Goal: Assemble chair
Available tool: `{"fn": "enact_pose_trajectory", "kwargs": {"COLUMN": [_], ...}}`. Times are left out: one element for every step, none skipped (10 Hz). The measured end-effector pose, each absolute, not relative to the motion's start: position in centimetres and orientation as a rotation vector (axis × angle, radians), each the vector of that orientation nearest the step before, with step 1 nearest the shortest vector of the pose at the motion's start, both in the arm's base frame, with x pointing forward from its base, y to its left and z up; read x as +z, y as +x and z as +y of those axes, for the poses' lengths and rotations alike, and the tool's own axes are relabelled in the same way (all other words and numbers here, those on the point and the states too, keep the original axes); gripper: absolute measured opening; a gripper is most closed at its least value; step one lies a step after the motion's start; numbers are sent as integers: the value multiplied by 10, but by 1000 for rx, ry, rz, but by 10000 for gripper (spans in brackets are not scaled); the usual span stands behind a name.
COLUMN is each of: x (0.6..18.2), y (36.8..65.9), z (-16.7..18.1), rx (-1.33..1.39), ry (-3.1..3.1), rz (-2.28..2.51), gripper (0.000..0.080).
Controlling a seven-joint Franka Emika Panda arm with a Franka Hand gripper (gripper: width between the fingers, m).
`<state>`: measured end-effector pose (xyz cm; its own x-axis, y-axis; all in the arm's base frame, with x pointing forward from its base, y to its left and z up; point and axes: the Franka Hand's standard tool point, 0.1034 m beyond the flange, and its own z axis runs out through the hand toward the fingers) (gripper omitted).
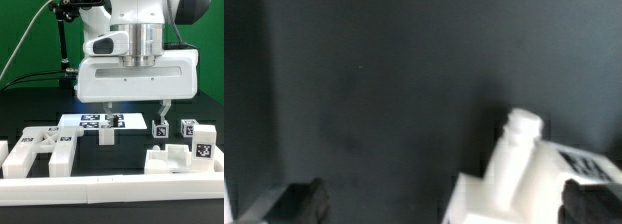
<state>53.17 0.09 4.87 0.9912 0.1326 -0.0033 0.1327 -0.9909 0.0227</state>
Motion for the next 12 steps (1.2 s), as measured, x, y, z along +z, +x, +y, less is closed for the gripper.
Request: {"fn": "enact_pose_trajectory", "kwargs": {"x": [45,46,49,53,54,52,52,50,44,43,43,42], "y": [524,521,507,509,512,508,503,505,496,479,479,484], "z": [-12,-17,-17,-13,-8,-8,-9,-10,-16,-21,-23,-22], "rx": [-119,-175,-400,-526,-583,-654,-811,-914,-1047,-1304,-1461,-1500], "ry": [3102,3096,3085,3076,3067,3054,3019,2989,2945,2840,2761,2736], "rz": [209,202,160,112,95,88,79,73,35,-36,-60,-57], "gripper": [649,649,649,649,649,649,649,649,649,649,649,649]}}
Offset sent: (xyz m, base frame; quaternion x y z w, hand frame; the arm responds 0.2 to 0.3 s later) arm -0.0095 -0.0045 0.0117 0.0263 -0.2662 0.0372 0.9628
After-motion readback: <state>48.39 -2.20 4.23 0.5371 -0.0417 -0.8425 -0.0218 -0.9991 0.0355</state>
